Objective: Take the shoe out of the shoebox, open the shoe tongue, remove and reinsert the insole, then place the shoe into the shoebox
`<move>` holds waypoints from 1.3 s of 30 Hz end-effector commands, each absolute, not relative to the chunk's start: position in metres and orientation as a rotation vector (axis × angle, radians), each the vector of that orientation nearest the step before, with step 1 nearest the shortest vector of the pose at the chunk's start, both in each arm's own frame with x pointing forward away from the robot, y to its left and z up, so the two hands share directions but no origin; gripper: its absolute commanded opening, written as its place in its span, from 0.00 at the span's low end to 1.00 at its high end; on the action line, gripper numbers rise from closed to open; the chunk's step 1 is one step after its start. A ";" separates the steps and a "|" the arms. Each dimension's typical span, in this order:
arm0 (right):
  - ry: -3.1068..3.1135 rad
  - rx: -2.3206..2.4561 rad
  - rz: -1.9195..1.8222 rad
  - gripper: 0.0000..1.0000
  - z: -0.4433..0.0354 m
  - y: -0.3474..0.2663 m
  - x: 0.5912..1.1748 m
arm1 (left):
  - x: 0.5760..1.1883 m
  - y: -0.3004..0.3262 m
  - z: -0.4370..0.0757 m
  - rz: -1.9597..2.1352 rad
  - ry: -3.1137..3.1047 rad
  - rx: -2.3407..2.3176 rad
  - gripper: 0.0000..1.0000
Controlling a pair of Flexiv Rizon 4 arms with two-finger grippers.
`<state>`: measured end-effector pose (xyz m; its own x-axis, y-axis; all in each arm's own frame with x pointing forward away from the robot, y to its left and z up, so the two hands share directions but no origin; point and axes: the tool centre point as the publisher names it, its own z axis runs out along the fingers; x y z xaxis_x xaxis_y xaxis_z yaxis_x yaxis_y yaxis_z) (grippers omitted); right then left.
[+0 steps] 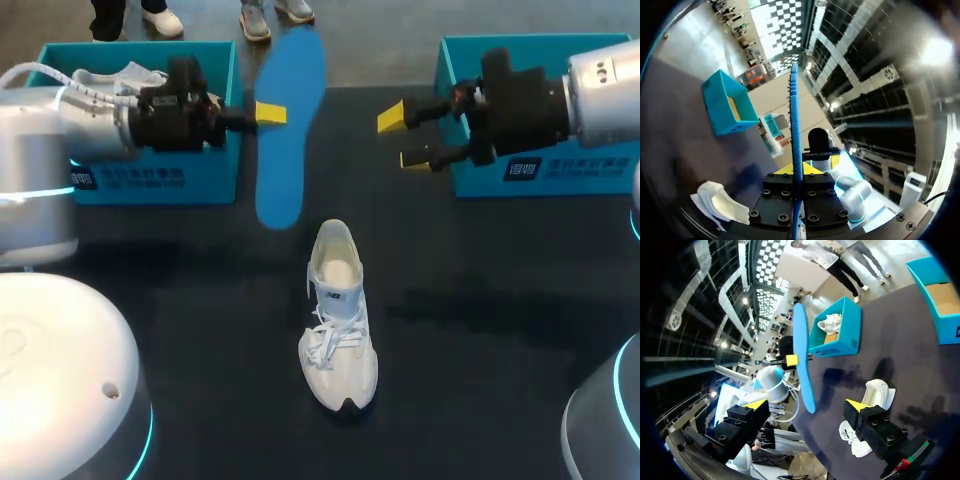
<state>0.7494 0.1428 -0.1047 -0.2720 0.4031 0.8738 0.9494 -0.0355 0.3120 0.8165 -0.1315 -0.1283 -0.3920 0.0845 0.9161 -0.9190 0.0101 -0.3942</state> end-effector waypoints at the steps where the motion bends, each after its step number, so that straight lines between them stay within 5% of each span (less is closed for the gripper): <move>1: -1.698 -1.429 -1.296 1.00 -0.105 0.145 0.750 | 0.809 -0.136 -0.136 1.485 -1.408 0.978 0.00; 25: -1.698 -1.429 -1.296 1.00 -0.105 0.145 0.750 | 0.801 -0.146 -0.167 1.315 -1.248 1.122 0.00; 39: -2.071 -1.678 -0.969 1.00 -0.054 0.157 0.757 | 0.801 -0.146 -0.167 1.315 -1.248 1.122 0.00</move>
<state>0.7473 0.1473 -0.0727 -0.3055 0.6033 0.7367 0.9332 0.0359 0.3576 0.8010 -0.1457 -0.1666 -0.1080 0.0518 0.9928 -0.9942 -0.0072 -0.1078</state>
